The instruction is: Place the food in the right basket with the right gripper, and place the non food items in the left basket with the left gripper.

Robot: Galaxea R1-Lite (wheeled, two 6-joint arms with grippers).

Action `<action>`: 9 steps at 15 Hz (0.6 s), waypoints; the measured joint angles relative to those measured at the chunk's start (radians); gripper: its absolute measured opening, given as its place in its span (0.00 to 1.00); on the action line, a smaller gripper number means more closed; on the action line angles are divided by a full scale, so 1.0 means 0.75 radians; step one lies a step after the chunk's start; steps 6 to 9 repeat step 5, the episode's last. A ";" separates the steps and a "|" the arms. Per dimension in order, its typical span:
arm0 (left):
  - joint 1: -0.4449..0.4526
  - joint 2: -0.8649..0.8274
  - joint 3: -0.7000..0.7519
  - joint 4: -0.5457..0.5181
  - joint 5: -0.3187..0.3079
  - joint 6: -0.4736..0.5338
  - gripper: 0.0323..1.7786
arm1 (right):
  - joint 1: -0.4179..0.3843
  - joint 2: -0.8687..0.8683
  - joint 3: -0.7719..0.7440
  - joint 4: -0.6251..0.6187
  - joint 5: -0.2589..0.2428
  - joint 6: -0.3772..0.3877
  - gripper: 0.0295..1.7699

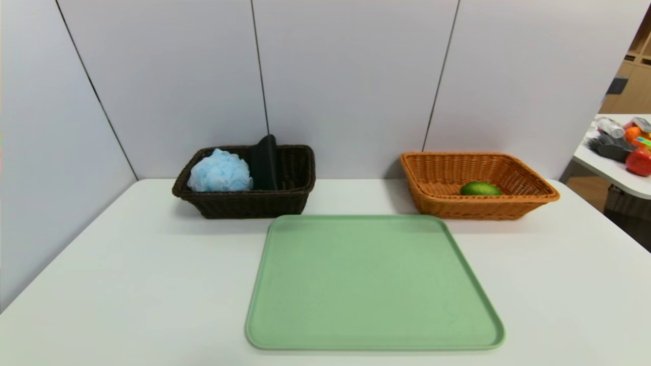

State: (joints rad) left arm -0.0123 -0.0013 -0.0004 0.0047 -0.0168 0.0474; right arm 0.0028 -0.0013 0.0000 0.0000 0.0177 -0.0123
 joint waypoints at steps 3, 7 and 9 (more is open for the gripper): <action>0.000 0.000 0.000 0.000 0.001 0.000 0.95 | 0.000 0.000 0.000 -0.002 -0.006 0.003 0.96; 0.000 0.000 0.001 0.000 0.000 0.000 0.95 | 0.000 0.000 0.000 -0.002 -0.007 0.005 0.96; 0.000 0.000 0.001 0.000 0.000 0.000 0.95 | 0.000 0.000 0.000 -0.002 -0.007 0.005 0.96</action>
